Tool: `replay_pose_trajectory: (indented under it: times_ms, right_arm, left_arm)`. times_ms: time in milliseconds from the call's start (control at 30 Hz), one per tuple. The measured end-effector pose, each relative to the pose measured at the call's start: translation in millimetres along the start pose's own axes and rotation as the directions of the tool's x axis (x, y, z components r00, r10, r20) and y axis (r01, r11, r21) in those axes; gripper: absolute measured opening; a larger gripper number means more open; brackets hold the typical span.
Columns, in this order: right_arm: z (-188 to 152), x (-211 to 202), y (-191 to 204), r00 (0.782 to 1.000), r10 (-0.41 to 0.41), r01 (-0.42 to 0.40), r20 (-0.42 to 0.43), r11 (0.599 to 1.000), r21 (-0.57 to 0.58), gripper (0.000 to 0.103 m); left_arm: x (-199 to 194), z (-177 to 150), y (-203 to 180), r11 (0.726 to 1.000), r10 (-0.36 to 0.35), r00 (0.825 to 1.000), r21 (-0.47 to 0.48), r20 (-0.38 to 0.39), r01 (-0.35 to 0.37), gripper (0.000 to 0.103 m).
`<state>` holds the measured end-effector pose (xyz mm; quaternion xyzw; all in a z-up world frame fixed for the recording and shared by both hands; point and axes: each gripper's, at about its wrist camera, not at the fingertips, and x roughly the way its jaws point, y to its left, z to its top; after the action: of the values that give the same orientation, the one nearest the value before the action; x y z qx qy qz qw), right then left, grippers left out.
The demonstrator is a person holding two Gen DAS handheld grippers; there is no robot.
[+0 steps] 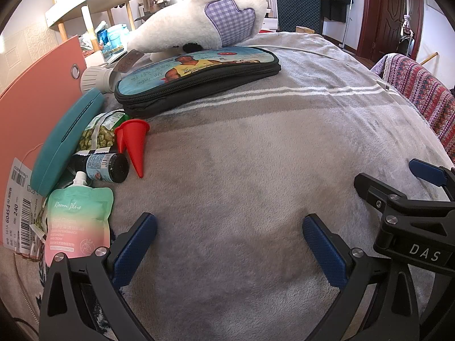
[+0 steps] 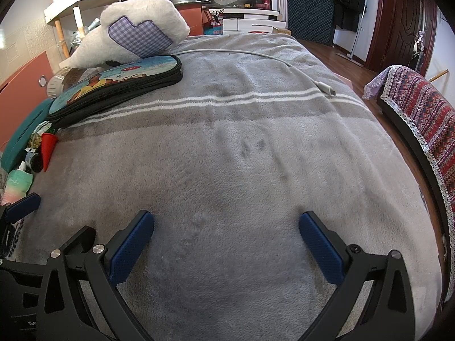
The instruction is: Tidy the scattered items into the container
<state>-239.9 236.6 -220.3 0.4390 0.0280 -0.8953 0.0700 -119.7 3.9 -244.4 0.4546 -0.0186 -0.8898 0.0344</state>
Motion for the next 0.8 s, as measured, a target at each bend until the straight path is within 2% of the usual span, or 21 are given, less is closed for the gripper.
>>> replay_pose_trajectory:
  times_ms: [800]
  right_arm:
    - [1.6, -0.4, 0.0, 1.0, 0.001, -0.001, 0.001, 1.0, -0.001, 0.103]
  left_arm:
    - [1.7, -6.2, 2.1, 1.0, 0.003, 1.0, 0.0, 0.002, -0.003, 0.103]
